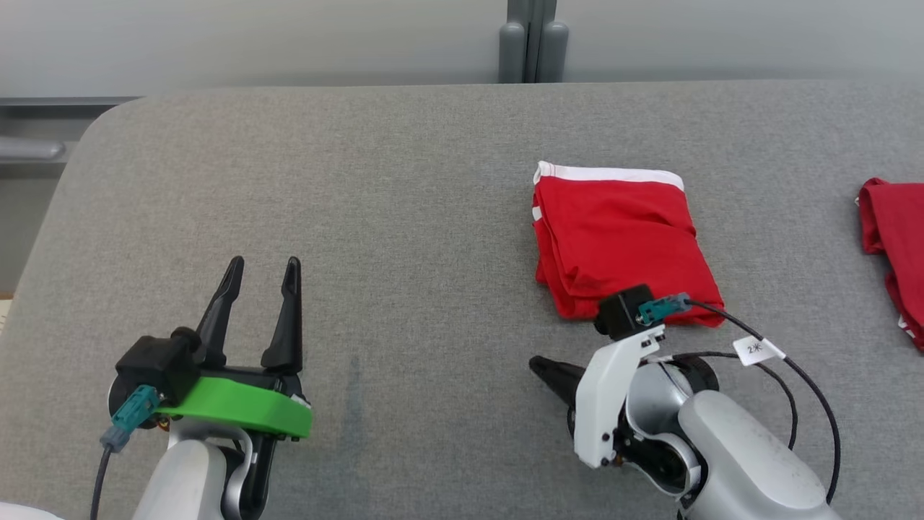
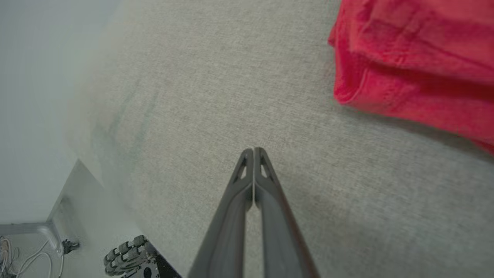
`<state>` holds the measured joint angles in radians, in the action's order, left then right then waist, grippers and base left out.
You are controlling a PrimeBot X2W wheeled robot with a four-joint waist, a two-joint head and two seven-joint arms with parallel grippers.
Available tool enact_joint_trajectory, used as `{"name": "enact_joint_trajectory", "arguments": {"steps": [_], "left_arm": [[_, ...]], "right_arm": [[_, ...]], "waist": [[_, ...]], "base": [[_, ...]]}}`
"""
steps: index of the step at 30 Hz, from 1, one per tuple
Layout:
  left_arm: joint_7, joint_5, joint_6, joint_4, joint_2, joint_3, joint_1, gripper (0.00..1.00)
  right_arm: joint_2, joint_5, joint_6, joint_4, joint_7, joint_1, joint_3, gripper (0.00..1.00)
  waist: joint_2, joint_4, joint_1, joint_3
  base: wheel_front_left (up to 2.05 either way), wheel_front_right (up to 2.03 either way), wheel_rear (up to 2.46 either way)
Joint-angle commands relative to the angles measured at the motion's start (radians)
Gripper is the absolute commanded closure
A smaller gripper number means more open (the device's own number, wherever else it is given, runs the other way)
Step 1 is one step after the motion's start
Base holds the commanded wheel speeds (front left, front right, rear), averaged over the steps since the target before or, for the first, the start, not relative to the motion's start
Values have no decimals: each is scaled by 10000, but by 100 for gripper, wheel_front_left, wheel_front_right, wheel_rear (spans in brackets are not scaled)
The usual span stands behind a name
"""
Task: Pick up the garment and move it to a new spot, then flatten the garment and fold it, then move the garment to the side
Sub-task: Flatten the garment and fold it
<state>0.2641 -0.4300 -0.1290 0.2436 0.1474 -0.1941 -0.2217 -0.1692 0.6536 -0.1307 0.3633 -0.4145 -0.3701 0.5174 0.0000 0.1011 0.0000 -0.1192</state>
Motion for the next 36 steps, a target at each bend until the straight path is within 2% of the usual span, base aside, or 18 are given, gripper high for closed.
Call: {"name": "enact_joint_trajectory", "arguments": {"steps": [1, 3, 4, 5, 9, 15, 23, 28, 36], "left_arm": [[-4, 42, -24, -17, 67, 82, 183, 0], [-2, 62, -24, -27, 70, 171, 228, 0], [-4, 78, -24, -36, 63, 219, 259, 0], [-2, 88, -24, -35, 61, 268, 291, 0], [-4, 130, -24, -13, 58, 509, 411, 0], [-4, 311, -24, -53, 76, 854, 688, 0], [-4, 443, -24, -121, -94, 1296, 1165, 0], [-4, 446, -24, -98, -177, 1397, 1364, 0], [-4, 395, -24, 44, -156, 1447, 1483, 0]], "right_arm": [[-193, 216, 3, -417, -69, 143, 81, 100], [-347, 329, 3, -1065, 114, 316, 149, 100], [-391, 306, 3, -1370, 321, 430, 85, 56], [-437, 204, 3, -1594, 525, 496, -21, 0], [-617, -507, 3, -2400, 1589, 812, -756, 0], [-337, -1918, 3, -3209, 3123, 1443, -2981, 0], [-181, -3695, 3, -3366, 3569, 2037, -5043, 0], [-262, -4116, 3, -2917, 3692, 2229, -5469, 0], [-558, -3986, 3, -1875, 4152, 2297, -4987, 0]], "waist": [[0, -124, 0, 72], [0, -231, 0, 116], [0, -292, 0, 142], [0, -346, 0, 170], [0, -589, 0, 316], [0, -906, 0, 575], [0, -1146, 0, 843], [0, -1169, 0, 959], [0, -1102, 0, 1075]], "base": [[0, 0, 0], [0, 0, 0], [0, 0, 0], [0, 0, 0], [0, 0, 0], [0, 0, 0], [0, 0, 0], [0, 0, 0], [0, 0, 0]]}}
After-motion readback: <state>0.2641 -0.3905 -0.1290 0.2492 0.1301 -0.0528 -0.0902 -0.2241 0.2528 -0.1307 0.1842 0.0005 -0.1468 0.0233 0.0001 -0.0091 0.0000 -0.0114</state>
